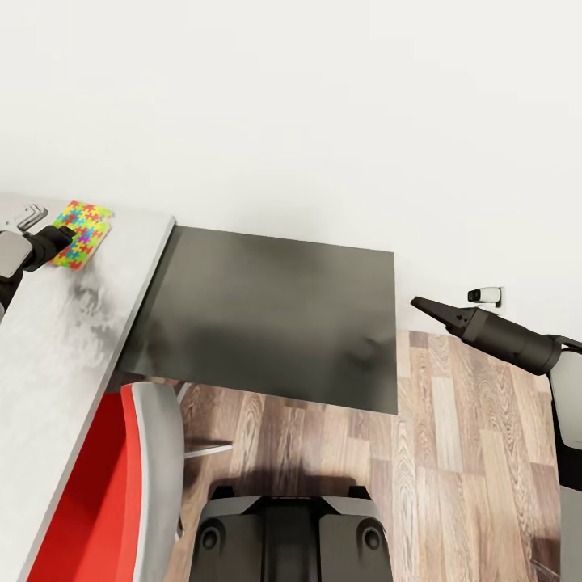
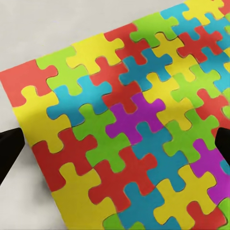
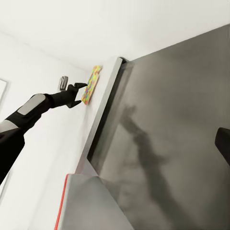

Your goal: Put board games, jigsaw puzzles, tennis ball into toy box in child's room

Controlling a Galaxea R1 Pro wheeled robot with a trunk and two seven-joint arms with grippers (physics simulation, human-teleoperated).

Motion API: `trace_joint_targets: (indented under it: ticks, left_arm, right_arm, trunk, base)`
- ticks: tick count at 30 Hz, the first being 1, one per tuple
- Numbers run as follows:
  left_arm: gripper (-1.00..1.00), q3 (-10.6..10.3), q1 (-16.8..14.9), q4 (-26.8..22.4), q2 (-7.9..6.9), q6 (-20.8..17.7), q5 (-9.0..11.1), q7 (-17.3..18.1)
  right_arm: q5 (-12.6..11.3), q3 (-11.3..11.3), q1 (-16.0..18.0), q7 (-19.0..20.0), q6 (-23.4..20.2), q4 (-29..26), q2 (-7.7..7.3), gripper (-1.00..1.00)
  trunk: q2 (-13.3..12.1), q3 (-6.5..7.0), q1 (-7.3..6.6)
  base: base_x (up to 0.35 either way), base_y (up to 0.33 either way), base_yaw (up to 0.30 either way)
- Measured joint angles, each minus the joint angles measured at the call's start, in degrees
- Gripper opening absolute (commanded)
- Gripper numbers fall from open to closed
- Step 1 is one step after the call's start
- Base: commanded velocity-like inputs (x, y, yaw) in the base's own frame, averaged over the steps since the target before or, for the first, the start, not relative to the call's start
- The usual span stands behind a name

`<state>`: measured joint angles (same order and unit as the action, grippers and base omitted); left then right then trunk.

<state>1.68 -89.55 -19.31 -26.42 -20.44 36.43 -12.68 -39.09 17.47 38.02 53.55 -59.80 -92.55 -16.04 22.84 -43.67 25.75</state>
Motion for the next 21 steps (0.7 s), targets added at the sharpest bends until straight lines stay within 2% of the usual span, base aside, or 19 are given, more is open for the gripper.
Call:
trace_joint_targets:
  ticks: [21]
  left_arm:
    - [1.0, 0.16, 0.23, -0.15, -0.12, 0.0, 0.3, -0.11]
  right_arm:
    - [0.19, -0.18, 0.0, -0.04, 0.0, 0.0, 0.08, 1.0]
  trunk:
    - [0.0, 0.0, 0.0]
  base:
    - [0.0, 0.0, -0.005]
